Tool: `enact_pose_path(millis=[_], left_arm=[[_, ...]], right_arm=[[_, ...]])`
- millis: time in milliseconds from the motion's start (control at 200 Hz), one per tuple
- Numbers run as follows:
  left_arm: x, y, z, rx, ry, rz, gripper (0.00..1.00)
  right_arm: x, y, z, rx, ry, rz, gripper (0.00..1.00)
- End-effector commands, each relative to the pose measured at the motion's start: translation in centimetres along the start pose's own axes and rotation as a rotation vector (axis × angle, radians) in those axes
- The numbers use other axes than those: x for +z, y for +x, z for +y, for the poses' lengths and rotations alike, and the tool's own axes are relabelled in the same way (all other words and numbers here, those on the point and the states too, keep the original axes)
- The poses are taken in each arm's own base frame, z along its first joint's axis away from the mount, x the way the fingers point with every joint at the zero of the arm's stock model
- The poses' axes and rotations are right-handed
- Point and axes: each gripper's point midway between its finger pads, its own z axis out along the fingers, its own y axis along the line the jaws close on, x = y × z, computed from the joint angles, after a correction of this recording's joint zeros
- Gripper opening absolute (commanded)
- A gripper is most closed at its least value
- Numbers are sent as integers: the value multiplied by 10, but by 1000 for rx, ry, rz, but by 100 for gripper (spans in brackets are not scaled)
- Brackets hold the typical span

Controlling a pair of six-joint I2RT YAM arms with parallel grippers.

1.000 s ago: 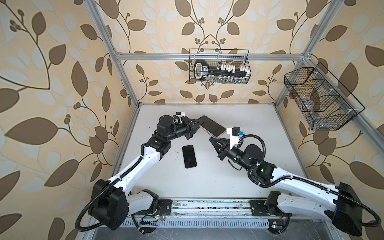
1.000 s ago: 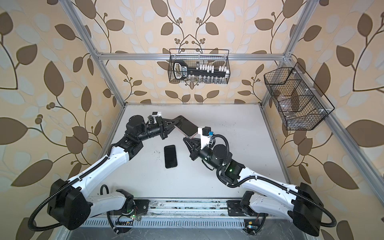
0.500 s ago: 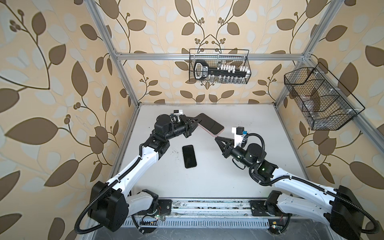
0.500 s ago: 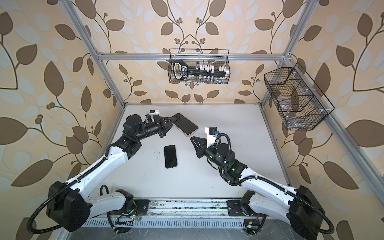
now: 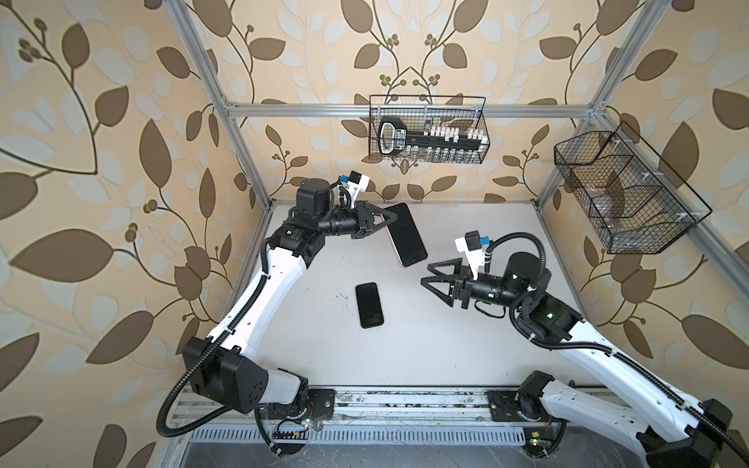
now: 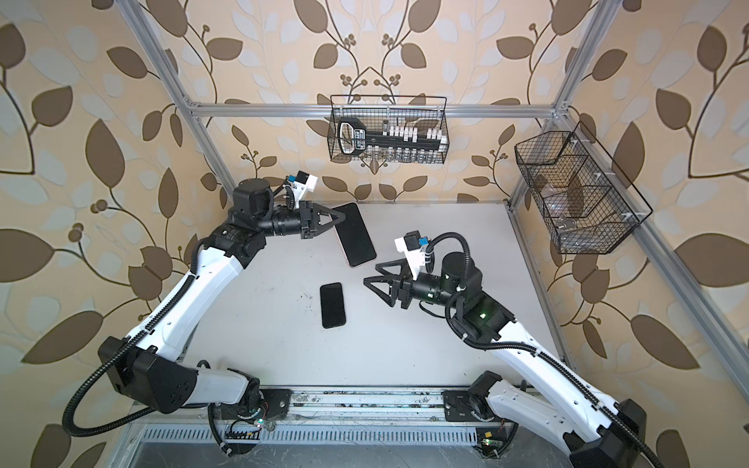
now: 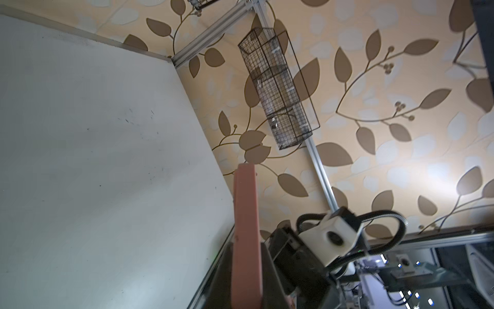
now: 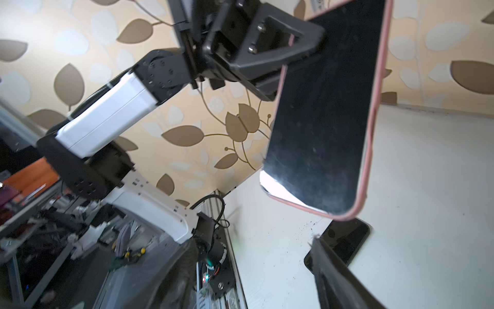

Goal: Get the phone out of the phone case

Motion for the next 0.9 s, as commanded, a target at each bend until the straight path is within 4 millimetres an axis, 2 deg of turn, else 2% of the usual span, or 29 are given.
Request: enact_pose_path(millis=[0, 125, 150, 250, 290, 300, 345, 570, 705, 895], left_arm=[[-10, 32, -11, 209, 42, 151, 0], [-13, 41, -17, 283, 72, 203, 0], [-9, 43, -11, 271, 84, 229, 0], [-10, 48, -13, 304, 117, 272, 0], [-10, 51, -14, 316, 129, 285, 0], [-10, 51, -14, 319, 132, 287, 0], [-9, 50, -14, 327, 146, 291, 0], [-7, 52, -16, 364, 203, 307, 0], [-10, 55, -21, 391, 238, 309, 0], [-10, 58, -22, 391, 258, 312, 0]], right_arm=[[-9, 18, 13, -59, -68, 160, 72], [-5, 20, -1, -107, -22, 266, 72], [-2, 23, -4, -113, -19, 293, 72], [6, 31, -16, -136, -11, 377, 71], [9, 40, -23, -137, -9, 415, 71], [9, 35, -21, -151, -12, 409, 71], [12, 36, -26, -163, -5, 429, 70], [16, 59, -46, -164, 1, 556, 68], [20, 67, -47, -161, -39, 585, 67], [30, 67, -35, -187, -117, 582, 64]])
